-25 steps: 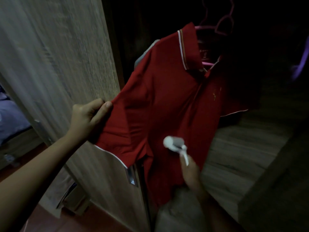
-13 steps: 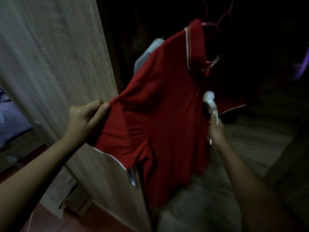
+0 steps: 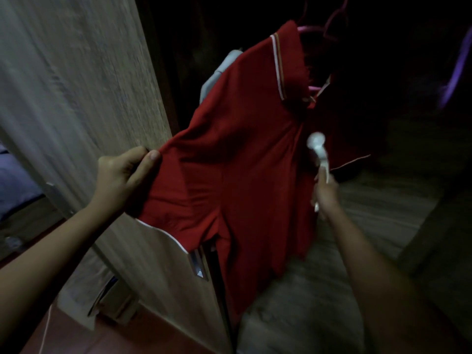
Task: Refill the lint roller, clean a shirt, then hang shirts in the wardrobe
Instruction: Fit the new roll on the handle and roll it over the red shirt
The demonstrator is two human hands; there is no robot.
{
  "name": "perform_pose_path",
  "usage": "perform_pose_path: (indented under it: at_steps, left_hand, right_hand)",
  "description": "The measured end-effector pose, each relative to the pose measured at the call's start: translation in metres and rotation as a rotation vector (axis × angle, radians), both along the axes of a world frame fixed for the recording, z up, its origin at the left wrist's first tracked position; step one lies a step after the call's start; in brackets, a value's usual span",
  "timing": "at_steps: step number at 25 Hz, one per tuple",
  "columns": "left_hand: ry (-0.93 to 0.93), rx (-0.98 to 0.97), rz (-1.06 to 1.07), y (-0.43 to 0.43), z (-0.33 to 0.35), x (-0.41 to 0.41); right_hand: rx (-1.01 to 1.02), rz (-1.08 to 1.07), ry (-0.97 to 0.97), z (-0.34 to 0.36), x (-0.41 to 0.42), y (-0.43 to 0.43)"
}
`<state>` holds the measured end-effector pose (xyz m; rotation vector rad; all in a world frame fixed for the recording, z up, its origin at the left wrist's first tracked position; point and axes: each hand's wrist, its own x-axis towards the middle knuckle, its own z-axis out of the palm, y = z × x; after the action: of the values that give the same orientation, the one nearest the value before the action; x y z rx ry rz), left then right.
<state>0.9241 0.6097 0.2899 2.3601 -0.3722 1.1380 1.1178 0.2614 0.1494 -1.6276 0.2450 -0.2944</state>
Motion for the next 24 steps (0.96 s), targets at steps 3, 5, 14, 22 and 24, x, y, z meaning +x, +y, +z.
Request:
perform_pose_path:
  at_steps: [3,5,14,22,24]
  left_hand:
    - [-0.010,0.012,0.007,-0.001,0.000,0.000]
    - [-0.012,0.010,0.009,0.000,0.000,0.000]
    - [-0.029,0.015,0.019,0.000,-0.002,0.001]
    - [-0.026,-0.031,0.019,-0.003,-0.005,0.000]
    - [-0.019,-0.034,0.009,-0.003,-0.004,0.000]
  right_hand:
    - [0.047,0.022,-0.060,0.036,0.002,-0.003]
    - [-0.077,0.062,-0.097,0.007,-0.024,0.016]
    - [-0.307,0.290,0.012,-0.126,-0.104,0.050]
    - [-0.303,0.180,-0.404,0.057,-0.098,0.059]
    - [-0.299,0.228,-0.243,-0.001,-0.121,0.074]
